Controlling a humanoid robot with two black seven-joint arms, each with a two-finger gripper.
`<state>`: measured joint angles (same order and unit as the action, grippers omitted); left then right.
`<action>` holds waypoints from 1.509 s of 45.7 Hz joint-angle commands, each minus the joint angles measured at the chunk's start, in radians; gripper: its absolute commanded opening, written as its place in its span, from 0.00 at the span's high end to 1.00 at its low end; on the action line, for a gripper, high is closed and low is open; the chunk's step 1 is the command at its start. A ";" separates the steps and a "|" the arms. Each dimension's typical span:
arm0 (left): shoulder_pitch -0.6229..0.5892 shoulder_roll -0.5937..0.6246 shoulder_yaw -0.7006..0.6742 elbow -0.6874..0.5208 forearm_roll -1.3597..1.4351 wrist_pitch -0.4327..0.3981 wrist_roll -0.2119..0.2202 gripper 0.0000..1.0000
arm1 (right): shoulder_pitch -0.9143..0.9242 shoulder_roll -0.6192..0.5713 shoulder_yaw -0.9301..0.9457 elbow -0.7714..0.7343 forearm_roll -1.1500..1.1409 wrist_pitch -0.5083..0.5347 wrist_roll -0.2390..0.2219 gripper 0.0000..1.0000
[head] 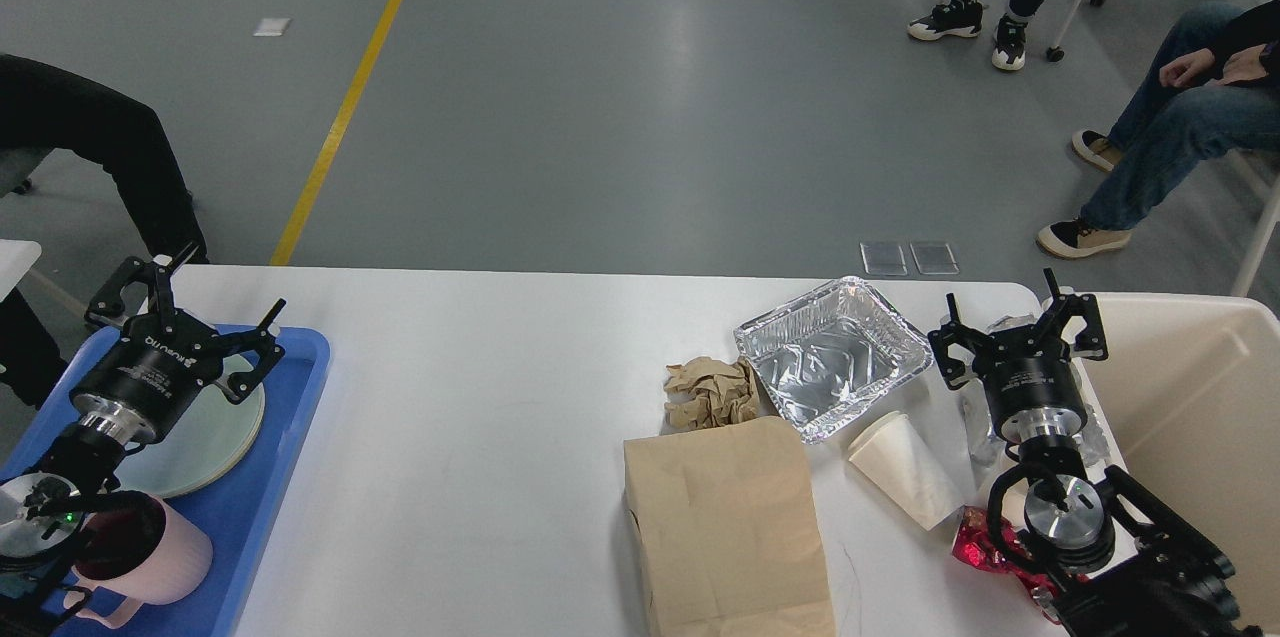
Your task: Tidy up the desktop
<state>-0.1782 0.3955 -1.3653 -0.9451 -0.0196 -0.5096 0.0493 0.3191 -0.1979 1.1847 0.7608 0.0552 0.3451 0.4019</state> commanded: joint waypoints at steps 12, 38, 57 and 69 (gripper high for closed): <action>0.006 -0.112 -0.135 0.017 0.044 -0.084 0.073 0.04 | 0.000 0.000 0.000 0.000 0.000 0.000 0.000 0.00; -0.026 -0.168 -0.138 0.065 0.017 -0.087 0.078 0.04 | 0.000 0.000 0.001 0.000 0.000 0.000 0.000 0.00; -0.043 -0.179 -0.126 0.123 0.026 -0.096 0.075 0.04 | 0.000 0.000 0.001 -0.003 0.000 0.000 0.000 0.00; -0.148 -0.181 -0.126 0.296 0.015 -0.119 0.072 0.04 | 0.002 0.000 0.001 -0.003 0.000 0.000 0.000 0.00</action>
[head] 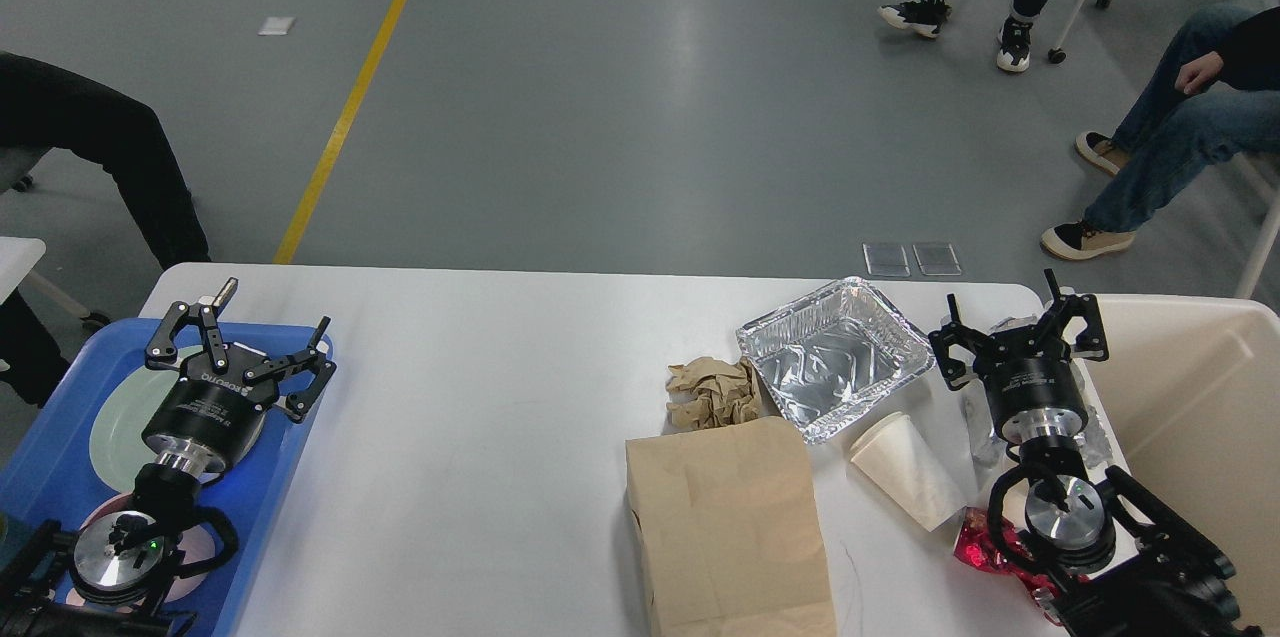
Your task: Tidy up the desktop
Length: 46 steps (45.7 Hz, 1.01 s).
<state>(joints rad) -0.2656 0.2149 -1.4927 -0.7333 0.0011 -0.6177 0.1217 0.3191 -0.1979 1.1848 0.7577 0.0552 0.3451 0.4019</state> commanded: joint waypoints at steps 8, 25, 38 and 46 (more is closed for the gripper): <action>-0.122 -0.008 0.009 0.221 -0.001 -0.106 -0.023 0.04 | 0.000 0.000 -0.001 0.000 0.000 0.000 0.000 0.00; -0.119 -0.040 -0.001 0.224 -0.013 -0.148 -0.086 0.04 | 0.000 0.000 -0.001 0.002 0.000 0.000 0.000 0.00; -0.119 -0.045 -0.004 0.224 -0.023 -0.148 -0.099 0.04 | 0.000 0.000 0.001 0.003 0.000 0.000 0.000 0.00; -0.119 -0.045 -0.004 0.224 -0.023 -0.148 -0.099 0.04 | 0.000 0.000 0.001 0.003 0.000 0.000 0.000 0.00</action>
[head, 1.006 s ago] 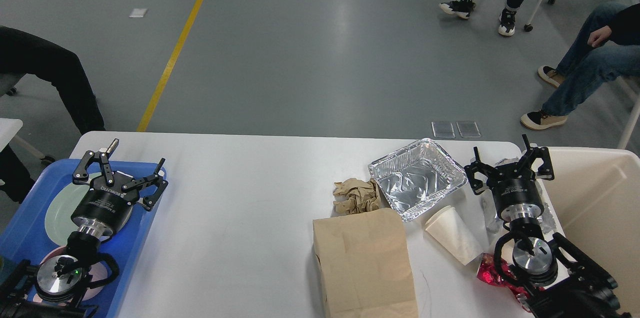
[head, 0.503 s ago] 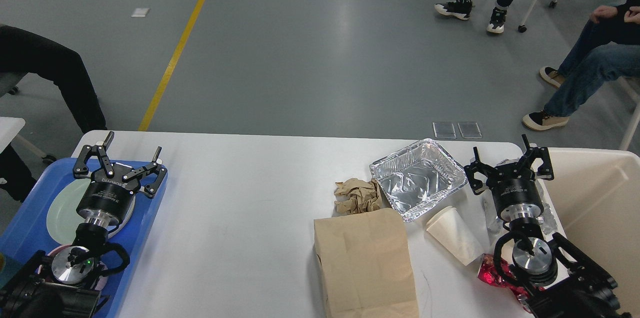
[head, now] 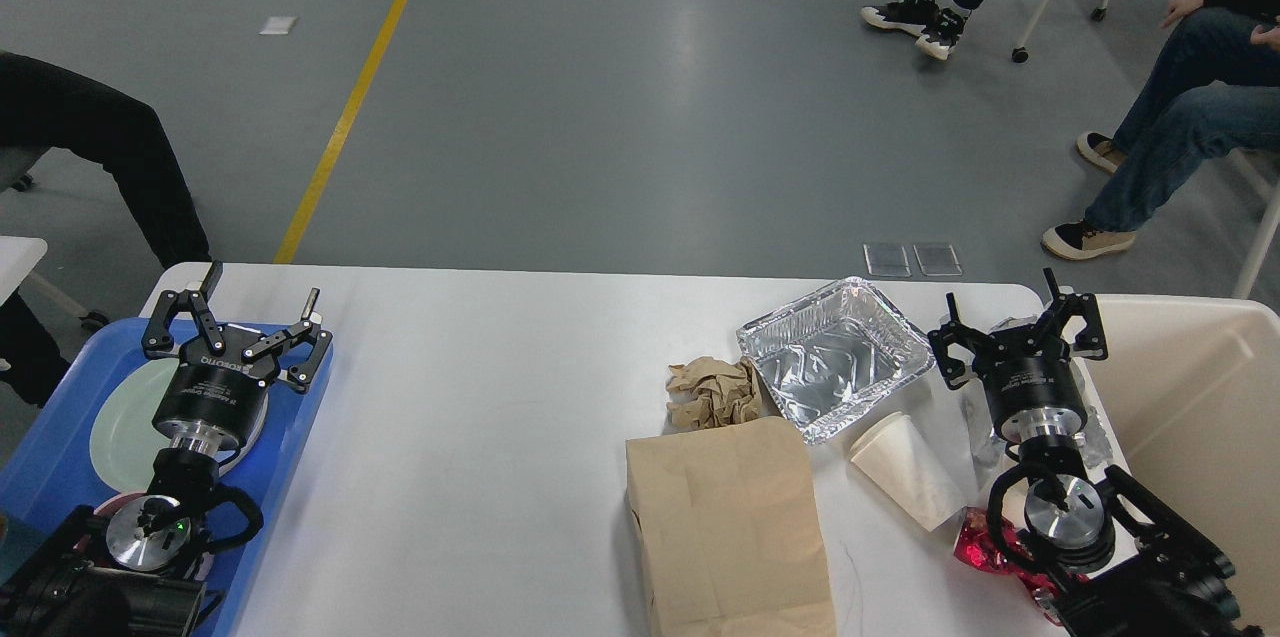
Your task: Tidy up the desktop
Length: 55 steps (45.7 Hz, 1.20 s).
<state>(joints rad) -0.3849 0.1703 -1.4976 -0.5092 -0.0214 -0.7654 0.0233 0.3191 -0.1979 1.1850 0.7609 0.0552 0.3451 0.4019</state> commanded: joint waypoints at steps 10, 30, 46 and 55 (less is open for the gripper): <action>0.000 0.000 0.000 0.000 0.000 0.000 0.000 0.04 | 0.000 0.000 -0.001 0.000 0.000 0.000 0.000 0.00; 0.000 0.000 0.000 0.000 0.000 0.000 0.000 0.04 | 0.001 0.000 -0.002 -0.003 0.000 0.000 0.000 0.00; 0.000 0.000 0.000 0.000 0.000 0.000 0.000 0.04 | 0.101 -0.021 -0.005 -0.080 0.000 -0.012 -0.009 0.00; 0.000 0.000 0.000 0.000 0.000 0.000 0.000 0.04 | 0.109 -0.155 -0.001 -0.071 0.002 -0.012 -0.008 0.00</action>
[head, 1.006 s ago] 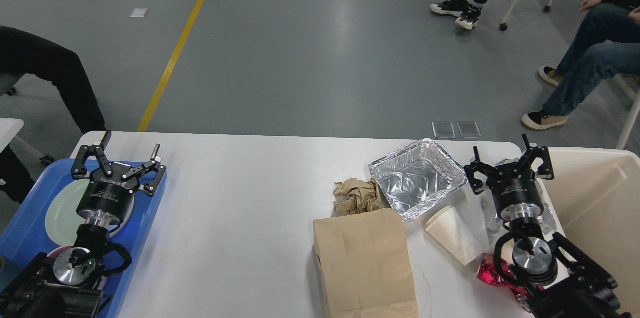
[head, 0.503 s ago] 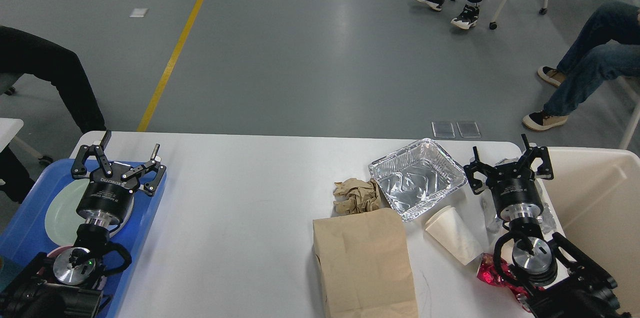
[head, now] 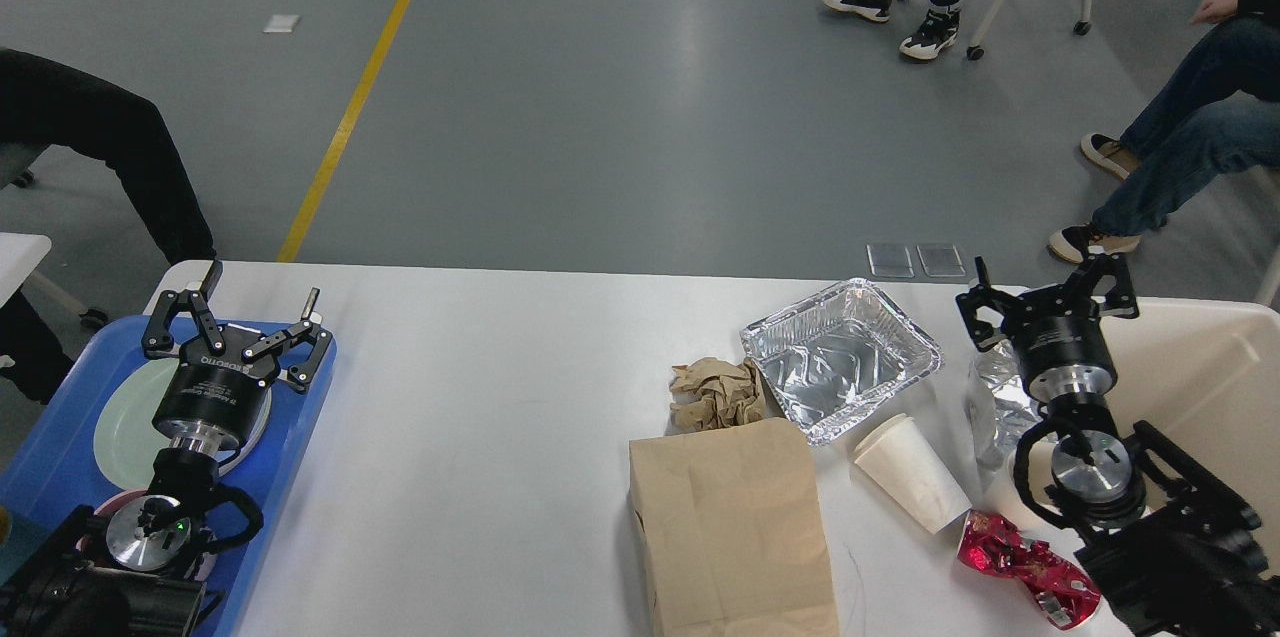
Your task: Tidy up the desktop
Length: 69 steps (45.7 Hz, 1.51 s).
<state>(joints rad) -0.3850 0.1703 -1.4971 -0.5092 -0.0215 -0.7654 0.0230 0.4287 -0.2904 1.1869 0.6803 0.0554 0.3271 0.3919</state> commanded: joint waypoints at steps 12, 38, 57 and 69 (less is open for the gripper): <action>0.000 0.000 0.000 0.000 0.000 0.000 0.000 0.04 | -0.025 -0.119 -0.003 0.005 0.003 0.012 0.001 0.00; 0.000 0.000 0.000 0.000 0.000 0.000 0.000 0.04 | -0.051 -0.093 -0.059 0.018 0.006 0.072 -0.103 0.00; 0.000 0.000 0.000 0.000 0.000 0.000 0.000 0.04 | -0.027 -0.067 -0.056 0.031 0.003 0.067 -0.080 0.00; 0.000 0.000 0.000 0.000 0.000 0.000 0.000 0.04 | 0.013 -0.078 -0.066 0.031 0.003 0.053 -0.082 0.00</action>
<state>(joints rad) -0.3850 0.1703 -1.4971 -0.5093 -0.0215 -0.7654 0.0234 0.4353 -0.3642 1.1262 0.7092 0.0583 0.3846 0.3110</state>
